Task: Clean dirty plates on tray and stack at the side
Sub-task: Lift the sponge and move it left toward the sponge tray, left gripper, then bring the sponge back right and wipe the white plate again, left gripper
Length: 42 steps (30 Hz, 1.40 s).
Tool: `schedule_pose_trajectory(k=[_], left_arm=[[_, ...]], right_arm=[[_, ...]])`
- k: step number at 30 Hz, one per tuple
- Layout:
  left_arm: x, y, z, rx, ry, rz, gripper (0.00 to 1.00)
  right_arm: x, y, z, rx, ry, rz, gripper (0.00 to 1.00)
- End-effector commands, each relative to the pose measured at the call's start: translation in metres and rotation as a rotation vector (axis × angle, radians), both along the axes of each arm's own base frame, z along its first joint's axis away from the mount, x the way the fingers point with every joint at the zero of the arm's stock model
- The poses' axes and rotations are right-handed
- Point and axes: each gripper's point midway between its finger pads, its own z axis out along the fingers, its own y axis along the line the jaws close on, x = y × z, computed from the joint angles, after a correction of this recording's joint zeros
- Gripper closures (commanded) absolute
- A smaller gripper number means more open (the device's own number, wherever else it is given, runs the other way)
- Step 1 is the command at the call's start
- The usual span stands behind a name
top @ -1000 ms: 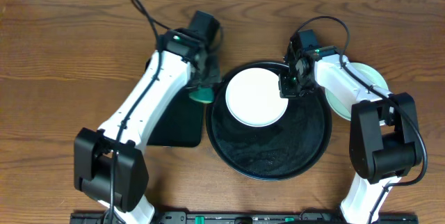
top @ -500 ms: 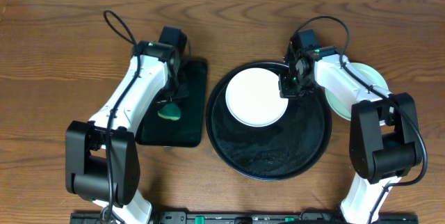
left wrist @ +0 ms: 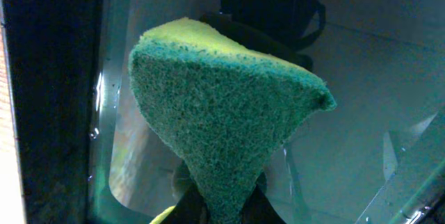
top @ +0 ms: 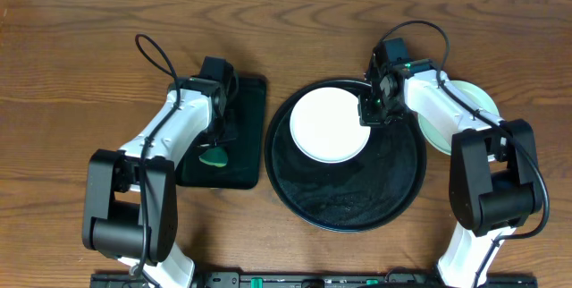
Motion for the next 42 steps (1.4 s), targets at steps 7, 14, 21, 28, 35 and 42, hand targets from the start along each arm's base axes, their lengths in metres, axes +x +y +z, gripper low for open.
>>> schedule_pose_trajectory(k=[7,14,21,28,35,42], left_arm=[[0.008,-0.002,0.018,-0.008,-0.029,-0.019,0.93],[0.037,-0.030,0.066,-0.110,-0.163,-0.049,0.93],[0.049,-0.063,0.081,-0.143,-0.255,-0.101,0.93],[0.046,-0.117,0.086,-0.270,-0.283,-0.117,0.93],[0.043,-0.144,0.095,-0.380,-0.274,-0.122,0.93],[0.042,-0.170,0.104,-0.476,-0.280,-0.153,0.93]], right_arm=[[-0.003,0.008,0.000,0.033,0.007,0.018,0.99],[-0.003,0.008,0.000,0.033,0.007,0.018,0.99],[-0.003,0.008,0.000,0.033,0.007,0.018,0.99],[-0.002,0.008,0.000,0.033,0.005,0.018,0.99],[-0.003,0.012,0.000,0.034,0.004,0.027,0.99],[-0.006,0.024,0.000,0.035,-0.001,0.059,0.99]])
